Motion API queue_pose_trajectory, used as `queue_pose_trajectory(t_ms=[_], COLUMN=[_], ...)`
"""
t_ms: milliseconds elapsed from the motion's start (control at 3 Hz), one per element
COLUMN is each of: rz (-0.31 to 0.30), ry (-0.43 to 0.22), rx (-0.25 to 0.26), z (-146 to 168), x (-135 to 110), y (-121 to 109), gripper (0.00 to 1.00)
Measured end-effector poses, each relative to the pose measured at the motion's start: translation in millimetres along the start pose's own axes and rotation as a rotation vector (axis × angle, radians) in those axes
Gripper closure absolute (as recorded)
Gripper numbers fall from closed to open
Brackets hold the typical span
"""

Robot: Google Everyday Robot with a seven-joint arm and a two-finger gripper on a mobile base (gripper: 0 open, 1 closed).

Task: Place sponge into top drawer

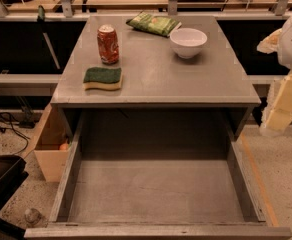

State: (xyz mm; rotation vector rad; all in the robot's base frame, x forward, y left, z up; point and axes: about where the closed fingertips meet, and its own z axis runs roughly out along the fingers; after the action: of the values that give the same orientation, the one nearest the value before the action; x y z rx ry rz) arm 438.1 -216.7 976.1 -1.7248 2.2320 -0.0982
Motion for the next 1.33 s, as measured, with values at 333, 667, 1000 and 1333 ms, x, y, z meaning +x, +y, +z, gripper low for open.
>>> queue_pose_trajectory(t_ms=[333, 667, 1000, 1333], rz=[0.0, -0.023, -0.067, -0.104], ry=[0.0, -0.097, -0.32, -0.581], rx=[0.0, 0.007, 0.003, -0.027], z=[0, 6, 23, 41], x=[0, -24, -81, -150], y=[0, -12, -44, -74], gripper=[0.0, 0.0, 0.0, 0.0])
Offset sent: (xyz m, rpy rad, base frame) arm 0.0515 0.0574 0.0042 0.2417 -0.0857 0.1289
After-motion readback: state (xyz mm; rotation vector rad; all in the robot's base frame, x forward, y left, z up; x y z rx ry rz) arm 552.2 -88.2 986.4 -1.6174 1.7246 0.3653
